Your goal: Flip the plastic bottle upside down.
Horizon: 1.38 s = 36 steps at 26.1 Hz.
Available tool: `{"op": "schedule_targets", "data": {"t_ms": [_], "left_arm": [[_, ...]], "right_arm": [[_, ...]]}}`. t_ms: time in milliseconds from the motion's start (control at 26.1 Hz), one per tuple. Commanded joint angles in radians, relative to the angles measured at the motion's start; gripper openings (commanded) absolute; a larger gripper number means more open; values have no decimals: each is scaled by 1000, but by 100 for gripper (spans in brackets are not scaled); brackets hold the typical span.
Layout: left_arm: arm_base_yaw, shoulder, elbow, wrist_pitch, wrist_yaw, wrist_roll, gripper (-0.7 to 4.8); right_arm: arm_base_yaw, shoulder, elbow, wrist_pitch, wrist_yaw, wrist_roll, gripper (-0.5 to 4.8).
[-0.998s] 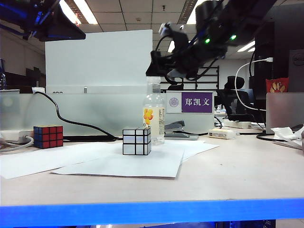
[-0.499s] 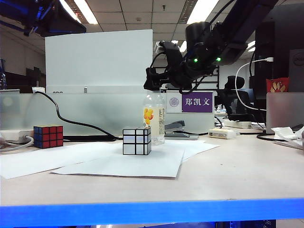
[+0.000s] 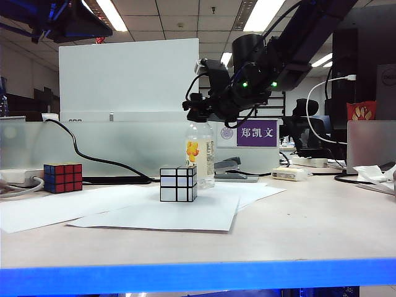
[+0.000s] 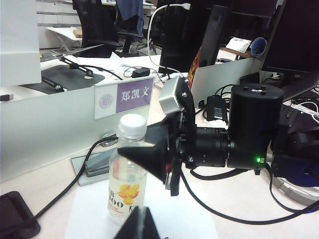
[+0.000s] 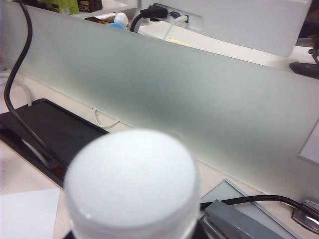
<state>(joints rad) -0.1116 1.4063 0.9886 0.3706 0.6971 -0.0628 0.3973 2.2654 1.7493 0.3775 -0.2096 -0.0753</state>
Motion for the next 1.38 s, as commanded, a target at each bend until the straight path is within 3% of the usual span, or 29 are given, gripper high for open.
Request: {"op": "schedule_targets", "data": {"t_ms": [38, 115, 269, 384, 537, 652, 806, 882, 998, 1151, 1304, 1381], "left_arm": [[1, -3, 6, 23, 7, -18, -3], [1, -3, 6, 32, 7, -28, -3], [0, -3, 6, 32, 26, -35, -3], [0, -3, 6, 51, 42, -60, -3], [-1, -3, 8, 172, 61, -187, -4], [-1, -4, 8, 343, 195, -332, -3], [-1, -5, 8, 494, 283, -487, -3], [-2, -5, 8, 595, 343, -558, -4], [-1, -5, 9, 784, 476, -662, -4], [0, -13, 11, 1088, 584, -825, -4], [28, -74, 21, 1086, 748, -828, -4], [50, -103, 23, 1086, 755, -827, -4]], "right_arm": [[3, -6, 2, 16, 3, 1, -10], [3, -6, 2, 29, 12, 53, -9], [-13, -34, 2, 143, -2, 306, -9], [-15, -130, 2, 93, -2, 260, -9], [-15, -325, 0, -154, -11, 161, -9], [-9, -510, -1, -389, -32, 48, -9], [-15, -661, -5, -565, -129, 103, -9], [-29, -743, -5, -613, -182, 193, -9], [-71, -853, -5, -637, -352, 434, -9], [-71, -954, -5, -697, -482, 594, -9], [-71, -989, -5, -703, -526, 769, -9], [-71, -986, -6, -690, -523, 836, -9]]}}
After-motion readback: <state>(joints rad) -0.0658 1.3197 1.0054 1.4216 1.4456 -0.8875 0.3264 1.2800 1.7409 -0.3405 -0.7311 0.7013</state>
